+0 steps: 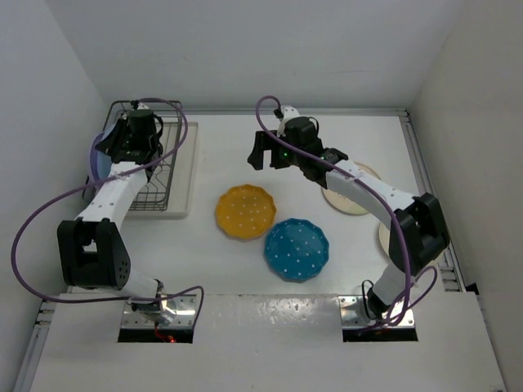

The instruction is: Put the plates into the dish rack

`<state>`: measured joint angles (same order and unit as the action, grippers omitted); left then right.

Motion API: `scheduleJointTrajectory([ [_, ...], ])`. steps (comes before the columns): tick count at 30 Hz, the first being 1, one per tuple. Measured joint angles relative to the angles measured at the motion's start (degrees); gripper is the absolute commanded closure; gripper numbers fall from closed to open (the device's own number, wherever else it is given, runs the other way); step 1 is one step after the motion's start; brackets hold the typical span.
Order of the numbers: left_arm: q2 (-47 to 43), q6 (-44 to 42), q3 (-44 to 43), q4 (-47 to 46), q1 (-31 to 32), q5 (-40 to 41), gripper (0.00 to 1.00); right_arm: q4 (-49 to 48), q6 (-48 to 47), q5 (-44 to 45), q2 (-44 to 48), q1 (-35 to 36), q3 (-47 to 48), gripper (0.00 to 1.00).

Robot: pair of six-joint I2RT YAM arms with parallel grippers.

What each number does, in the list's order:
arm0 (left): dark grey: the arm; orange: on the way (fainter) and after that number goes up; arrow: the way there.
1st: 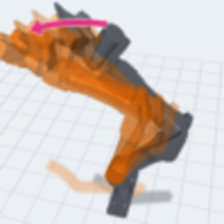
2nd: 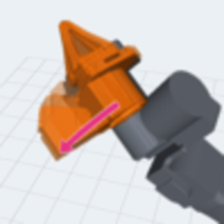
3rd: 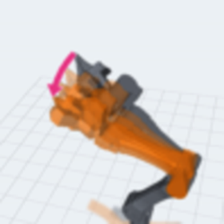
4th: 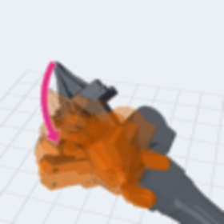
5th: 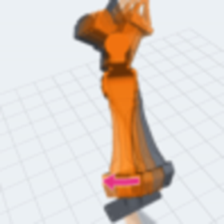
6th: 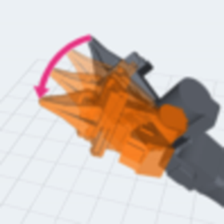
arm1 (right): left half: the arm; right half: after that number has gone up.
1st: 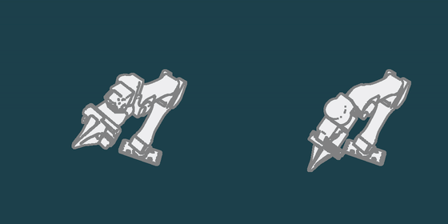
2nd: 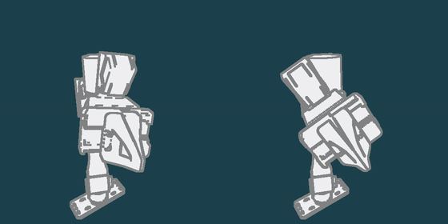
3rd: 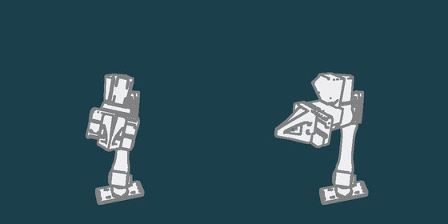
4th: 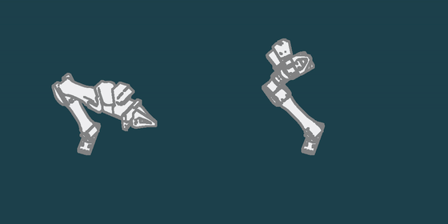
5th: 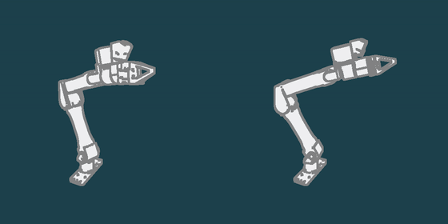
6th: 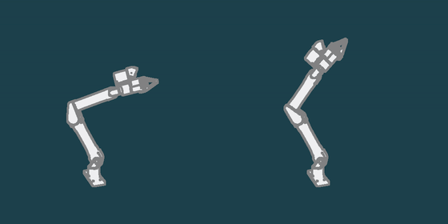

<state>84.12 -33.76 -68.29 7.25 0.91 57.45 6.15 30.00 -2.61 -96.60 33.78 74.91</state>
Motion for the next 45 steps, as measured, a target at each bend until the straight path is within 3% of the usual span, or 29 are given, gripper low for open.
scheduleJointTrajectory([
  [8, 2.4, 1.5, 4.0, -0.1, -0.6, -0.9, 1.0, 0.0, 0.0, 0.0, 0.1, -0.2, -0.3, 0.0],
  [14, 3.1, 3.9, 4.0, 4.2, -0.9, -2.9, 0.51, 1.1, 0.2, 0.4, 0.3, -0.6, -0.3, 0.0],
  [15, 3.2, 4.2, 3.9, 4.8, -1.1, -3.1, 0.49, 1.4, 0.2, 0.5, 0.3, -0.8, -0.3, 0.0],
  [18, 3.2, 4.4, 3.3, 7.4, -1.8, -3.4, 0.32, 3.7, 0.8, 1.6, 0.9, -2.7, -0.3, 0.0],
  [23, 3.4, 4.7, -1.9, 11.1, -2.3, -3.8, 0.25, 8.6, 1.3, 8.0, 4.9, -9.4, -2.0, 0.0],
  [27, 3.6, 5.4, -8.4, 14.8, -2.3, -6.1, 0.18, 12.3, 4.2, 11.4, 10.3, -20.1, -6.8, 0.0],
  [31, 3.6, 7.6, -15.6, 20.8, -2.3, -11.5, 0.17, 14.2, 10.6, 14.4, 16.7, -32.5, -17.2, 0.0],
  [34, 3.6, 9.0, -20.2, 25.4, -1.6, -17.8, 0.1, 15.3, 14.0, 17.7, 20.7, -39.3, -26.4, 0.0],
  [36, 3.5, 9.7, -21.9, 27.7, -0.9, -22.7, 0.05, 16.2, 15.1, 19.2, 21.4, -41.1, -30.0, 0.0],
  [38, 3.2, 9.9, -22.5, 29.7, -0.3, -28.2, 0.0, 17.0, 15.6, 19.1, 20.8, -42.4, -31.5, 0.06],
  [45, 0.4, 10.6, -24.7, 36.4, 0.1, -48.0, 0.0, 20.9, 19.0, 24.7, 19.6, -45.6, -30.8, 0.06],
])
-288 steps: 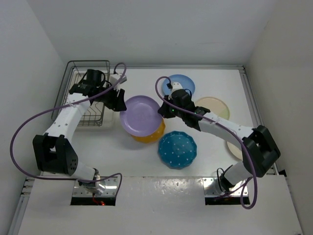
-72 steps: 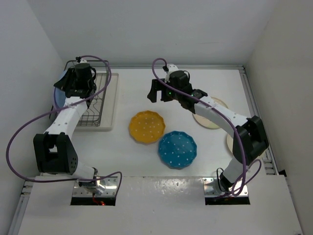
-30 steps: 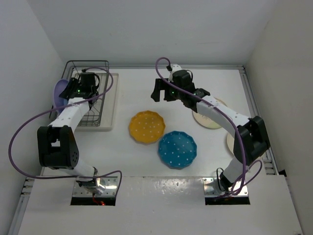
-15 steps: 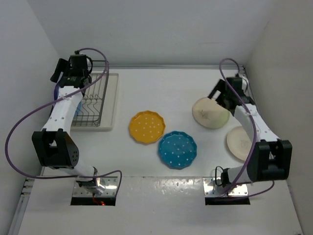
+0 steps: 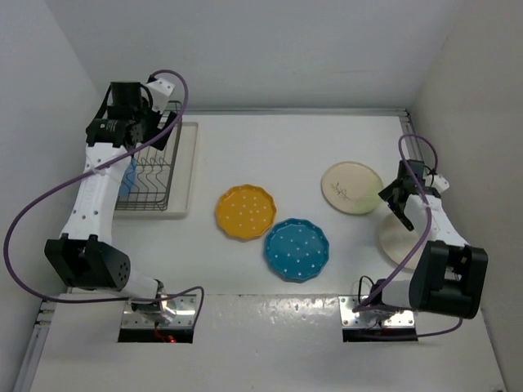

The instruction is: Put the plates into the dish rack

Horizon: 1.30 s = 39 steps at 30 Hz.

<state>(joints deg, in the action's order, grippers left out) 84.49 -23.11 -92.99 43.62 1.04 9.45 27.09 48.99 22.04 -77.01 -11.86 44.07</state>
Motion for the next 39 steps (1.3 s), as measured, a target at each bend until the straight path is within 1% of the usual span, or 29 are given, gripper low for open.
scheduleJointTrajectory([
  [4, -1.7, 1.1, -1.1, 1.0, 0.0, -4.2, 0.0, 2.1, 5.2, 6.2, 5.8, -2.5, -2.6, 0.04],
  [6, -1.9, 1.5, -1.1, 1.2, 0.0, -4.5, 0.0, 3.8, 7.1, 9.2, 8.5, -5.2, -3.9, 0.0],
  [11, -1.9, 2.3, -1.1, 2.4, 0.0, -5.2, 0.0, 7.6, 9.1, 13.5, 8.5, -17.2, -4.3, 0.0],
  [14, -1.9, 2.6, -1.1, 3.2, 0.1, -6.0, 0.0, 7.5, 9.3, 12.9, 8.9, -24.9, -7.4, 0.0],
  [16, -1.8, 2.6, -1.1, 3.7, 0.4, -6.3, 0.0, 6.6, 8.4, 11.7, 9.9, -28.0, -11.3, 0.03],
  [17, -1.7, 2.7, -1.1, 3.7, 0.4, -6.5, 0.0, 6.1, 7.8, 10.8, 10.4, -28.7, -13.1, 0.03],
  [21, -0.9, 2.7, -1.4, 4.0, 0.7, -7.0, 0.0, 0.9, 4.8, 5.9, 11.4, -29.6, -19.0, 0.12],
  [24, -0.7, 2.7, -1.4, 4.3, 1.2, -7.1, 0.0, -3.4, 3.6, 2.9, 11.3, -29.6, -21.5, 0.22],
  [25, -0.7, 2.7, -1.4, 4.4, 1.3, -7.1, 0.0, -4.7, 3.3, 2.4, 11.1, -29.6, -21.7, 0.29],
  [26, -0.6, 2.7, -1.4, 4.4, 1.4, -7.1, 0.0, -5.7, 3.1, 1.9, 10.7, -29.6, -21.7, 0.32],
  [27, -0.6, 2.7, -1.4, 4.4, 1.5, -7.0, 0.0, -6.9, 3.0, 1.4, 10.2, -29.7, -21.7, 0.39],
  [28, -0.6, 2.7, -1.4, 4.4, 1.6, -7.0, 0.0, -7.8, 2.9, 1.1, 9.7, -29.7, -21.7, 0.49],
  [29, -0.6, 2.7, -1.4, 4.4, 1.6, -7.0, 0.0, -8.7, 2.7, 0.7, 9.3, -29.7, -21.6, 0.73],
  [31, -0.6, 2.7, -1.4, 4.4, 1.6, -6.8, 0.0, -9.2, 2.6, 0.0, 8.8, -29.7, -21.4, 1.0],
  [36, -0.6, 2.7, -1.4, 4.5, 1.6, -6.8, 0.0, -8.7, 7.1, 0.3, 10.4, -29.6, -19.5, 1.0],
  [39, -0.6, 2.9, -1.4, 4.5, 1.7, -7.7, 0.0, -7.0, 8.6, 1.2, 13.9, -29.0, -19.5, 1.0],
])
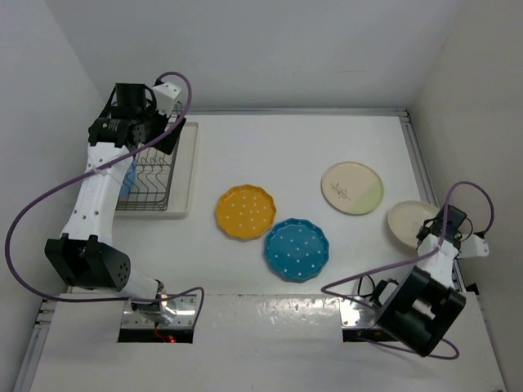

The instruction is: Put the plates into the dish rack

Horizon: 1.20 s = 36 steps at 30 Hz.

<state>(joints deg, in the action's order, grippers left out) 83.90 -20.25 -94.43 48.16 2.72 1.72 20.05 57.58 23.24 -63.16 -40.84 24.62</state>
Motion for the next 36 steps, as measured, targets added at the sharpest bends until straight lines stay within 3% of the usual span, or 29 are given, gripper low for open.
scheduleJointTrajectory([
  [6, 0.0, 0.0, 0.0, 0.0, 0.1, -5.1, 0.0, 1.6, -1.8, 1.8, 8.6, 7.6, 2.1, 1.0],
  [12, 0.0, 0.2, 0.0, 0.2, 0.3, -13.2, 0.0, -6.1, -11.4, -0.8, 8.6, 25.5, 12.0, 1.0],
  [22, 0.0, 1.1, 4.5, 0.2, 1.0, -29.9, 0.0, -18.6, -31.9, -12.1, -13.9, 66.9, 29.6, 1.0],
  [27, 0.0, 0.7, 9.0, 0.2, 2.0, -36.2, 0.0, -21.7, -36.9, -18.1, -24.4, 78.2, 35.5, 1.0],
  [31, 0.1, -0.2, 12.0, 0.6, 3.1, -36.8, 0.15, -23.5, -39.3, -20.6, -29.3, 82.4, 39.9, 1.0],
  [36, 0.4, -1.1, 13.3, 1.1, 3.4, -35.9, 0.41, -27.3, -39.9, -22.5, -29.6, 83.0, 40.5, 1.0],
])
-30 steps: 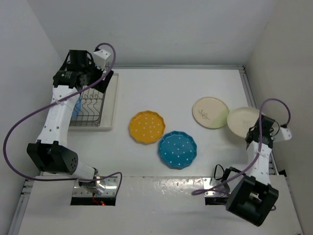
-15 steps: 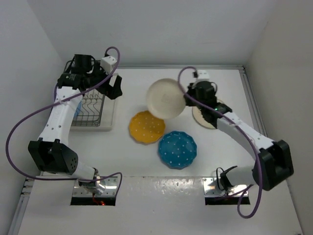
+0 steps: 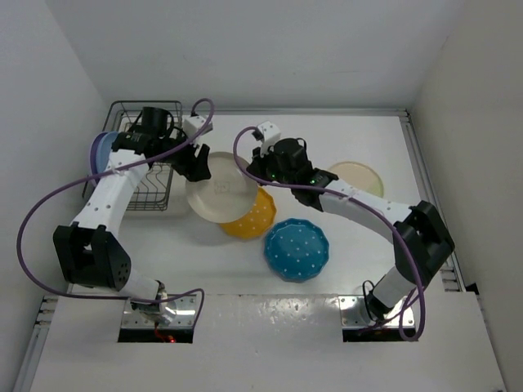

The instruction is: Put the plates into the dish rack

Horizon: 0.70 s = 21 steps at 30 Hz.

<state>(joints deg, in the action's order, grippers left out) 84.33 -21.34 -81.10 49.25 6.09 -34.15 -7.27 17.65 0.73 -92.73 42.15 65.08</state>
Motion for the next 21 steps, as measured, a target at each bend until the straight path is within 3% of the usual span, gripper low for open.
scheduleJointTrajectory([
  [1, 0.1, 0.0, 0.0, 0.0, 0.0, 0.4, 0.46, -0.5, 0.0, -0.3, 0.0, 0.0, 0.0, 1.0],
  [2, 0.1, -0.2, 0.0, 0.0, 0.0, 0.9, 0.58, -1.2, 0.0, -0.6, 0.0, -0.1, 0.0, 1.0],
  [7, 0.2, 0.0, -0.1, 0.2, -0.1, 2.9, 0.97, -3.0, -0.9, -1.3, 0.3, -0.3, -0.7, 1.0],
  [8, 0.2, 0.0, -0.3, 0.7, -0.1, 2.8, 1.0, -3.1, -1.2, -1.2, 0.3, -0.4, -0.9, 0.93],
  [9, 0.2, 0.2, -0.9, 1.5, 0.0, 3.2, 1.0, -3.1, -1.2, -1.3, 0.3, -0.7, -1.0, 0.78],
  [10, 0.3, 0.5, -1.4, 1.9, 0.2, 4.0, 1.0, -3.2, -0.8, -1.3, 0.3, -0.8, -1.1, 0.47],
  [13, 0.9, 0.9, -5.2, 2.7, 0.5, 10.8, 1.0, -3.3, 0.8, -1.2, 0.3, -1.4, -1.0, 0.19],
  [16, 1.3, 1.3, -10.4, 2.8, -0.3, 19.3, 1.0, -2.4, 1.9, -0.8, 0.3, -2.1, -0.8, 0.12],
  [21, 1.2, 2.0, -19.3, 2.2, -1.0, 36.5, 1.0, -0.8, 3.0, 1.5, 1.0, -4.2, -0.9, 0.11],
])
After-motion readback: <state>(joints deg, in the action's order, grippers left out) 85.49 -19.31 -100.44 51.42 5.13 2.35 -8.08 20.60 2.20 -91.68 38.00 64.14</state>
